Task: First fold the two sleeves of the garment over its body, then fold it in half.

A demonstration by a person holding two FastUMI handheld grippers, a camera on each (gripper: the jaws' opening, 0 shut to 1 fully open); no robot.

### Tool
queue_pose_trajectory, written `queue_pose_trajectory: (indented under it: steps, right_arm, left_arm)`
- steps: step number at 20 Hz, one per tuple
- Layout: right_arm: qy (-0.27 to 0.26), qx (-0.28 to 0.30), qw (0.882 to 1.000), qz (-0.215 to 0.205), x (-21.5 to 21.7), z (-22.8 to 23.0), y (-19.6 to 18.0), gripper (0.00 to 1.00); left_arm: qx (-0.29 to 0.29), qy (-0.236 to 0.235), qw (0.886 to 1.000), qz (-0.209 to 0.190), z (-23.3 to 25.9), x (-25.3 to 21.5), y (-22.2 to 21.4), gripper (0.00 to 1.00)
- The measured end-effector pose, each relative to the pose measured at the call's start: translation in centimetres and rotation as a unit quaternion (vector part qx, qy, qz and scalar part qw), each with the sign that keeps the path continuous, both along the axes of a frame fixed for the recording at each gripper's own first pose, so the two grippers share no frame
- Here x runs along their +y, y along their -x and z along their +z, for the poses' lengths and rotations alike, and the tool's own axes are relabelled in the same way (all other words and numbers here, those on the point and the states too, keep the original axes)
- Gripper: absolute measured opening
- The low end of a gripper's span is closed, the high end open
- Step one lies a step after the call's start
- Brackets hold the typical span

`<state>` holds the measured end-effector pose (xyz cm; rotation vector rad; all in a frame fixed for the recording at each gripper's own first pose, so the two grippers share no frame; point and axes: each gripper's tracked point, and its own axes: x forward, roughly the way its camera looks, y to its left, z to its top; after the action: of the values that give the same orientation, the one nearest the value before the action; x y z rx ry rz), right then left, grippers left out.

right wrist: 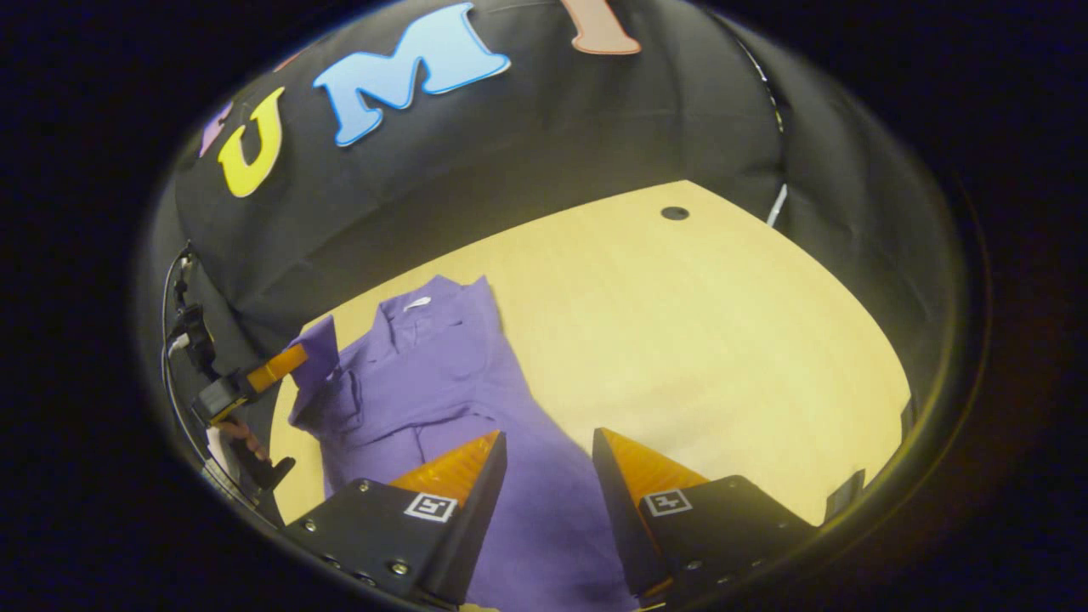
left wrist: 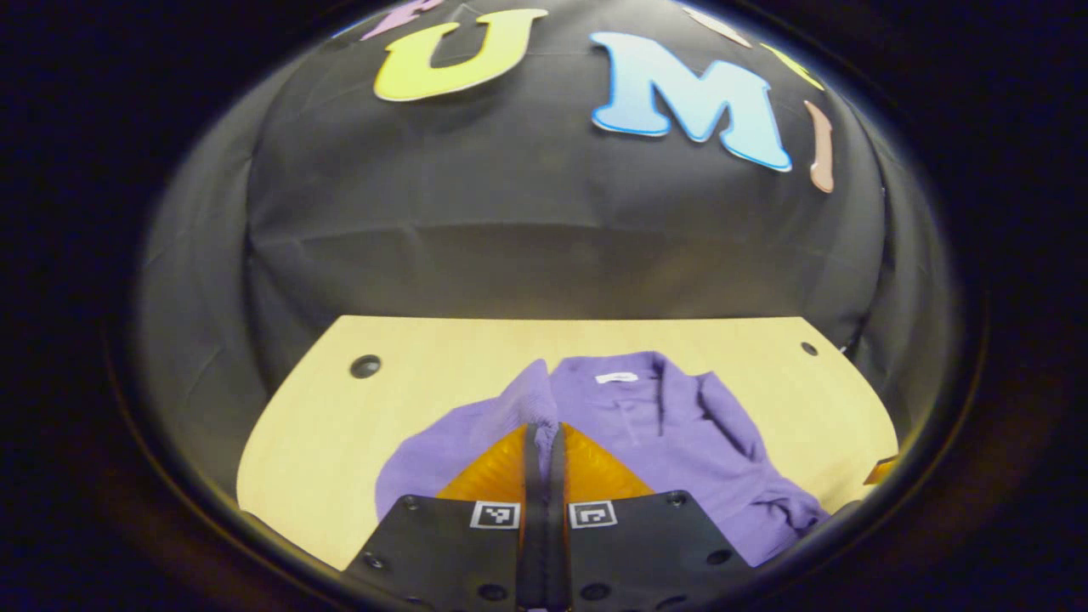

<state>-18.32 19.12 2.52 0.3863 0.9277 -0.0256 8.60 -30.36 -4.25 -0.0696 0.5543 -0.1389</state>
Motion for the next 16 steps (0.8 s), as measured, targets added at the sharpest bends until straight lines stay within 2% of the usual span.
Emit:
queue_pose_trajectory:
  steps: [6,7,8,9,16]
  right_arm:
    - [-0.007,0.014,0.999,-0.032,-2.7,-1.3,1.9,0.65]
    - [-0.009,0.014,0.999,-0.036,-3.0,-1.3,1.9,0.61]
    - [-0.009,0.014,0.999,-0.041,-3.4,-1.3,1.8,0.65]
    - [-0.009,0.013,0.999,-0.044,-3.9,-1.2,1.9,0.65]
    - [-0.005,0.019,0.998,-0.058,-5.9,-1.4,1.8,0.65]
  left_arm:
    - [0.01,0.012,0.998,-0.06,0.0,-10.1,-0.5,0.07]
    - [0.013,0.011,0.998,-0.068,0.0,-11.3,-0.5,0.07]
    - [0.016,0.013,0.997,-0.074,-0.4,-12.6,-0.4,0.07]
    - [0.022,0.015,0.996,-0.08,-0.9,-13.8,-0.3,0.07]
    - [0.083,-0.004,0.993,-0.088,-7.5,-17.9,0.0,0.07]
